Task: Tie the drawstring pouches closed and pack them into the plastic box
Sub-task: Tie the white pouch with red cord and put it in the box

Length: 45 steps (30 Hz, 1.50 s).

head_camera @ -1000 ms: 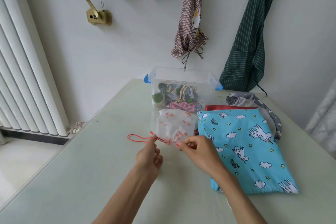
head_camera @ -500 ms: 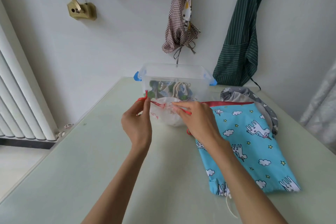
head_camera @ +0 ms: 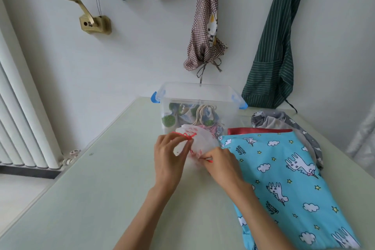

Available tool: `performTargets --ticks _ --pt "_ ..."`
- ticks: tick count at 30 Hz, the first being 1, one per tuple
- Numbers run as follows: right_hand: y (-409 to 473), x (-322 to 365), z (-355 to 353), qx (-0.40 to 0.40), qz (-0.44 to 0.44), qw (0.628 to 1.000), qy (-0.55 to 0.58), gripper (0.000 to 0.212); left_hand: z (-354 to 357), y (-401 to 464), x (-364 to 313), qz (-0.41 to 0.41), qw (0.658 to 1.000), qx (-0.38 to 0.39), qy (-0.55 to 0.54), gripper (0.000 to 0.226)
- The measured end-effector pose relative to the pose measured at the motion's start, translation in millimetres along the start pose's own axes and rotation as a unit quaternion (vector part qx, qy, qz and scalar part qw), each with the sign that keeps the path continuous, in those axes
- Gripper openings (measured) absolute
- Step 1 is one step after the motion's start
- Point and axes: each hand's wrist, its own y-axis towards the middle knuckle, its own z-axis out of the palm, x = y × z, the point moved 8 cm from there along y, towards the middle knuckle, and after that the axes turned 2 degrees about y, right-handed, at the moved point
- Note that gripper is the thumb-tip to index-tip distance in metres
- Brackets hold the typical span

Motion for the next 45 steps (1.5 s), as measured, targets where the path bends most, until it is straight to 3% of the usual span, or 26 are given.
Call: performTargets --ticks 5,9,11,17,22,26,28,31,34,36,41,45 --pt "-2.4 -3.5 -9.4 0.008 -0.002 0.999 0.032 0.028 5.1 6.6 -25.0 0.114 0.989 0.048 0.078 0.012" --pt "0.4 -4.0 -23.6 0.005 -0.006 0.997 0.081 0.021 3.5 31.4 -31.6 0.031 0.990 0.132 0.027 0.016" --pt "-0.2 -1.6 -28.1 0.010 -0.013 0.995 0.101 0.021 1.2 40.9 -35.8 0.038 0.986 0.157 0.030 0.019" --pt "-1.4 5.8 -36.5 0.008 -0.023 0.995 0.099 0.022 -16.5 53.1 -43.5 0.003 0.985 0.165 -0.056 0.018" --pt "-6.7 22.7 -40.4 -0.001 -0.048 0.994 0.100 0.023 -2.4 42.8 -47.1 -0.141 0.918 0.244 -0.279 0.026" --pt "-6.4 20.4 -43.3 0.004 -0.036 0.995 0.090 0.021 -14.2 51.9 -51.8 -0.051 0.957 0.227 -0.175 0.020" --pt "-6.6 17.1 -44.5 0.011 -0.030 0.995 0.098 0.021 -18.2 53.2 -54.4 -0.033 0.957 0.224 -0.182 0.021" --pt "-7.5 19.9 -45.6 0.018 -0.036 0.990 0.133 0.023 -14.3 47.1 -59.2 -0.063 0.928 0.235 -0.283 0.019" --pt "-9.5 26.0 -45.0 0.046 -0.048 0.986 0.153 0.025 -4.4 38.7 -56.8 -0.146 0.869 0.267 -0.390 0.016" --pt "-11.8 25.2 -46.6 0.075 -0.045 0.988 0.128 0.023 -1.6 35.3 -52.5 -0.163 0.874 0.302 -0.342 0.016" --pt "-19.2 16.3 -62.0 0.148 -0.034 0.987 0.059 0.027 6.3 30.2 -47.2 -0.096 0.917 0.365 -0.128 0.021" --pt "-23.4 16.4 -74.5 0.175 -0.035 0.979 0.101 0.035 27.5 10.2 -52.8 -0.054 0.875 0.476 -0.072 0.021"
